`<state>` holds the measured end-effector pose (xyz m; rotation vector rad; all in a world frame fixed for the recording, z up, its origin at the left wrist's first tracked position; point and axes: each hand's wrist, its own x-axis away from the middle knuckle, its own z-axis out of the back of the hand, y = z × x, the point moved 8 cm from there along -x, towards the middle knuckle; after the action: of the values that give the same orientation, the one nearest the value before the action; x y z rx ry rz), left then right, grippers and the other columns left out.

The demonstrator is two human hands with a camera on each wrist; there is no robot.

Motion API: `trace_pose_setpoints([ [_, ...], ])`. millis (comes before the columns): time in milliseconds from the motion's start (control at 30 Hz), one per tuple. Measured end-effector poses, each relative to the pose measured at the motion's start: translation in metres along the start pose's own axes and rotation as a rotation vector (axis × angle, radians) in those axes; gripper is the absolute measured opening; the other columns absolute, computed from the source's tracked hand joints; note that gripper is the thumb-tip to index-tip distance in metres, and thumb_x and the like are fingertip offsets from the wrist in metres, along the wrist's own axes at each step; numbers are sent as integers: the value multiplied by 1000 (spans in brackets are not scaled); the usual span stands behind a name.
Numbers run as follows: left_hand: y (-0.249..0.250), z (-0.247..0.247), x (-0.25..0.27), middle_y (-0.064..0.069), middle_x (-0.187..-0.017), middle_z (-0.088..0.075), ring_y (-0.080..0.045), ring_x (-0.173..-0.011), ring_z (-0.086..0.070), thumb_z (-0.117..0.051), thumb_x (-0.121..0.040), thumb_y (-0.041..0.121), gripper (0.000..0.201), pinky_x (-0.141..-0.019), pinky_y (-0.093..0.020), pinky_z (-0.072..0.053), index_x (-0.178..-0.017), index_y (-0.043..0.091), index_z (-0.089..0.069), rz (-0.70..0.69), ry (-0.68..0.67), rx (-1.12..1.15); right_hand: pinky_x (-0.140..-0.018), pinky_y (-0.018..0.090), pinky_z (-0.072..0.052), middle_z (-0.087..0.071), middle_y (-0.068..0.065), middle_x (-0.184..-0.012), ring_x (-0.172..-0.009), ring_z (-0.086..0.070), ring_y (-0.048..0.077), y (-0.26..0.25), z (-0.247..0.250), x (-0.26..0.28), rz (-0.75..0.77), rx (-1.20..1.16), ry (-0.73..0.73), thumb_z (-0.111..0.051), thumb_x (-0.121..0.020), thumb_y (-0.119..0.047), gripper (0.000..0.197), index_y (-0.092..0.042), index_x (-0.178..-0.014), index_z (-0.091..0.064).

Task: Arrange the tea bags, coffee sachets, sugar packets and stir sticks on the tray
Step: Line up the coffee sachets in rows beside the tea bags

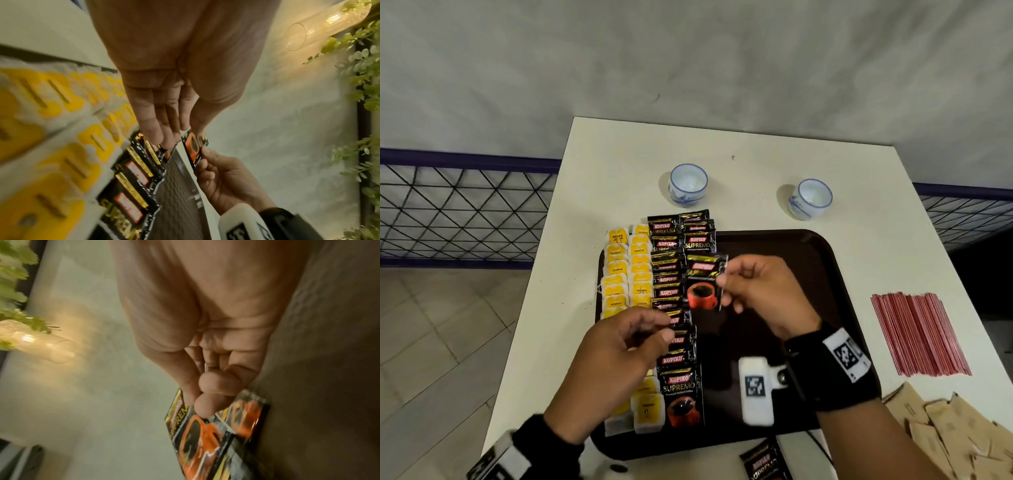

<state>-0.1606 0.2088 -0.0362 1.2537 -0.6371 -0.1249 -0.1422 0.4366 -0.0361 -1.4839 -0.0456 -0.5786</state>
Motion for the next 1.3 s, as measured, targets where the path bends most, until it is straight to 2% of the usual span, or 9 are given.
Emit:
trace_pose_setpoints([
  [133,-18,11,19,6,-87,-79,-13,-78,-76,-74,-89,11,20,-81,-41,-61,-90,29,-78,76,-19,-61,-39,22,-42,-58,12,-58,-48,-59,20,10,25,-33,-70,101,92,-65,-88,9,20,-6,-76,-60],
  [267,-41,10,36,12,-90,-77,-12,-89,-74,-75,-87,14,29,-81,-36,-62,-85,42,-77,143,-105,-101,-39,23,-43,-59,11,-57,-47,-59,19,19,21,-51,-110,205,72,-64,-89,7,19,-7,-77,-59],
  [400,-47,1,48,13,-80,-76,-8,-74,-73,-77,-86,10,36,-64,-18,-57,-81,45,-74,127,-179,-185,-40,23,-45,-59,11,-58,-45,-60,17,21,11,-57,-135,190,58,-65,-88,7,16,-5,-78,-60],
  [567,-52,-8,56,9,-85,-77,-10,-77,-75,-78,-85,9,36,-68,-20,-59,-79,45,-75,148,-231,-164,-41,24,-49,-61,15,-59,-47,-61,20,18,6,-57,-137,187,73,-66,-88,5,12,-2,-79,-62],
  [867,-50,-14,61,23,-86,-73,-4,-85,-73,-79,-84,14,37,-75,-21,-60,-85,50,-73,79,-257,-244,-48,29,-51,-65,13,-63,-57,-67,27,16,15,-48,-143,201,116,-71,-86,-3,9,0,-84,-63],
  [1033,-36,-23,70,27,-95,-72,3,-96,-68,-80,-85,19,32,-79,-10,-51,-95,47,-72,-78,-320,-338,-43,26,-47,-65,13,-71,-53,-66,21,6,47,18,-87,173,170,-70,-88,-4,9,-4,-81,-64],
  [1167,-29,-48,84,28,-98,-71,5,-95,-67,-78,-87,25,21,-78,-10,-50,-98,42,-71,-161,-432,-401,-46,29,-47,-66,14,-71,-58,-66,24,38,77,107,-198,112,196,-69,-88,-1,5,-2,-84,-67],
  [1233,-27,-68,93,29,-103,-67,5,-97,-64,-74,-87,41,18,-76,-12,-51,-103,44,-67,-211,-501,-464,-47,29,-47,-67,16,-73,-60,-66,26,62,89,151,-265,79,209,-70,-88,-1,3,1,-88,-67],
  [1300,-26,-91,106,31,-109,-61,7,-101,-61,-63,-84,58,30,-80,-18,-53,-112,45,-63,-289,-597,-571,-49,28,-48,-70,17,-74,-61,-68,26,84,103,189,-308,93,244,-72,-87,-2,4,0,-89,-68],
])
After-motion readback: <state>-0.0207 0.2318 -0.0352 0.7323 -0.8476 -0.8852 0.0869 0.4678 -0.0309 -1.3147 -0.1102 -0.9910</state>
